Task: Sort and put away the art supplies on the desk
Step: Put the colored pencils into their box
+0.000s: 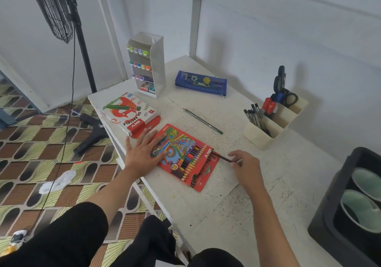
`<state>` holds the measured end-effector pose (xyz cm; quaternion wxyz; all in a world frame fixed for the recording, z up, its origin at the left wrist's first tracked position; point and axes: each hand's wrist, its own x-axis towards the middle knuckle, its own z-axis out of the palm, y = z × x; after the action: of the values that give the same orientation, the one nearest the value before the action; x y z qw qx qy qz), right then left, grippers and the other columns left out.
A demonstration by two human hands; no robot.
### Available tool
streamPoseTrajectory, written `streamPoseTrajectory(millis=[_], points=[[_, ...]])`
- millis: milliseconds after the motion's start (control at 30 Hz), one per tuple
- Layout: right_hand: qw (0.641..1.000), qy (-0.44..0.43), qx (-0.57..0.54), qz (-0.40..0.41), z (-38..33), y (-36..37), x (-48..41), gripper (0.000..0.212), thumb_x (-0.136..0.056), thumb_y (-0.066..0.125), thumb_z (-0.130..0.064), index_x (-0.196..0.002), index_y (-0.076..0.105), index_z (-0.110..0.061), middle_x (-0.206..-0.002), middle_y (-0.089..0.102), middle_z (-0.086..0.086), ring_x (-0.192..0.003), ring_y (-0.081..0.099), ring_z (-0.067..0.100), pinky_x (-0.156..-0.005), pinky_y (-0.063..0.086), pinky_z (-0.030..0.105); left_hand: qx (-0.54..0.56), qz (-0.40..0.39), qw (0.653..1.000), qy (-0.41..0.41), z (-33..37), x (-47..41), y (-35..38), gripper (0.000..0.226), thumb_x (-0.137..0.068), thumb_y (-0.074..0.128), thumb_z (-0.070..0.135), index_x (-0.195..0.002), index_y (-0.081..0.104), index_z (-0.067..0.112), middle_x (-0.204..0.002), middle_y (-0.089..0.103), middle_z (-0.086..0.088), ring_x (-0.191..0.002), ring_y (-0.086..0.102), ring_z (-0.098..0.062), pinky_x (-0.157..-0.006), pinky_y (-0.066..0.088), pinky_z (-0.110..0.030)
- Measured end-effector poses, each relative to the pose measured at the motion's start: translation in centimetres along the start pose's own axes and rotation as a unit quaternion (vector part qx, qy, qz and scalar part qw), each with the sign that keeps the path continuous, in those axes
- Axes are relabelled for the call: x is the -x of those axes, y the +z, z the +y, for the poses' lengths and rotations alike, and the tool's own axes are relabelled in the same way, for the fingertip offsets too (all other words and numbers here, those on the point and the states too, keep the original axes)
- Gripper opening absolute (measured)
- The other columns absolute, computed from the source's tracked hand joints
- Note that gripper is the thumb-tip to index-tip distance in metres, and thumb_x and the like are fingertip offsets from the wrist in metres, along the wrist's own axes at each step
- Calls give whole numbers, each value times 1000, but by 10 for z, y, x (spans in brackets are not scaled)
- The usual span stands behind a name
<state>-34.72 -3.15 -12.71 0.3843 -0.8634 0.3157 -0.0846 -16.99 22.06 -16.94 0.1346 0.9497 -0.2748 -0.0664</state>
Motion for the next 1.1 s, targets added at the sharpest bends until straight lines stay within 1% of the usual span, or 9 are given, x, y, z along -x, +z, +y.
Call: streamPoseTrajectory(millis=[100, 200, 400, 567, 667, 867, 933, 1033, 1100], points=[[999, -21, 15, 22, -13, 19, -6, 32, -84, 66, -7, -103, 58, -30, -86, 64, -10, -78, 58, 8, -63, 48, 26, -3, -1, 1000, -2, 1, 0, -1, 74, -75, 12, 78, -144, 11, 53, -158, 11, 16, -146, -7, -8, -113, -13, -56], [999, -17, -3, 41, -20, 37, -11, 35, -82, 70, -12, -104, 56, -35, -86, 66, -12, -81, 59, 7, -65, 48, 26, -2, -3, 1000, -2, 1, 1, -1, 80, -69, 4, 81, -144, 10, 54, -158, 10, 17, -146, -8, -7, -112, -14, -55], [997, -10, -38, 66, -21, 51, -16, 31, -78, 75, -15, -103, 64, -27, -77, 65, -13, -83, 59, 13, -66, 50, 30, 9, -2, 1000, -1, -1, 0, 0, 80, -69, 5, 81, -143, 12, 54, -158, 11, 16, -146, -7, -8, -112, -15, -55], [995, -28, -54, 75, -15, 37, -27, 14, -81, 71, -9, -93, 68, -17, -77, 62, -6, -67, 53, 4, -64, 47, 23, 19, 10, 1000, 1, -1, 0, 0, 79, -70, 8, 81, -144, 17, 53, -157, 14, 16, -146, -6, -7, -112, -16, -55], [994, -64, -43, 78, -24, 31, -45, 6, -84, 69, -11, -89, 69, -14, -80, 65, -3, -65, 55, 5, -64, 48, 23, 21, 12, 1000, 1, 0, 1, 0, 79, -71, 9, 81, -144, 17, 52, -157, 15, 16, -146, -6, -8, -112, -17, -54], [989, -136, 54, 9, -66, 42, -109, 9, -89, 60, -14, -91, 69, -13, -90, 66, 1, -79, 58, 15, -67, 44, 25, 17, 0, 1000, -1, -1, 0, -1, 76, -72, 9, 79, -143, 15, 54, -157, 11, 18, -145, -9, -6, -111, -19, -53], [983, -150, 111, 2, -78, 53, -130, 15, -90, 57, -15, -100, 69, -12, -101, 65, 5, -88, 59, 18, -68, 43, 25, 20, 5, 1000, -1, -1, 0, 0, 75, -73, 11, 79, -143, 16, 54, -157, 12, 18, -145, -8, -6, -111, -20, -53], [965, -156, 209, -16, -91, 65, -148, 29, -93, 55, -22, -120, 61, -12, -120, 54, 8, -109, 52, 23, -77, 47, 34, 26, 5, 1000, 0, -1, 0, -1, 74, -74, 12, 79, -143, 17, 54, -157, 13, 18, -145, -8, -6, -111, -21, -53], [949, -153, 273, -28, -95, 72, -153, 31, -94, 55, -27, -120, 60, -10, -121, 51, 8, -111, 48, 25, -75, 47, 37, 29, 2, 1000, 1, -2, 0, -1, 74, -74, 12, 79, -143, 17, 54, -157, 13, 18, -145, -8, -6, -110, -22, -53]])
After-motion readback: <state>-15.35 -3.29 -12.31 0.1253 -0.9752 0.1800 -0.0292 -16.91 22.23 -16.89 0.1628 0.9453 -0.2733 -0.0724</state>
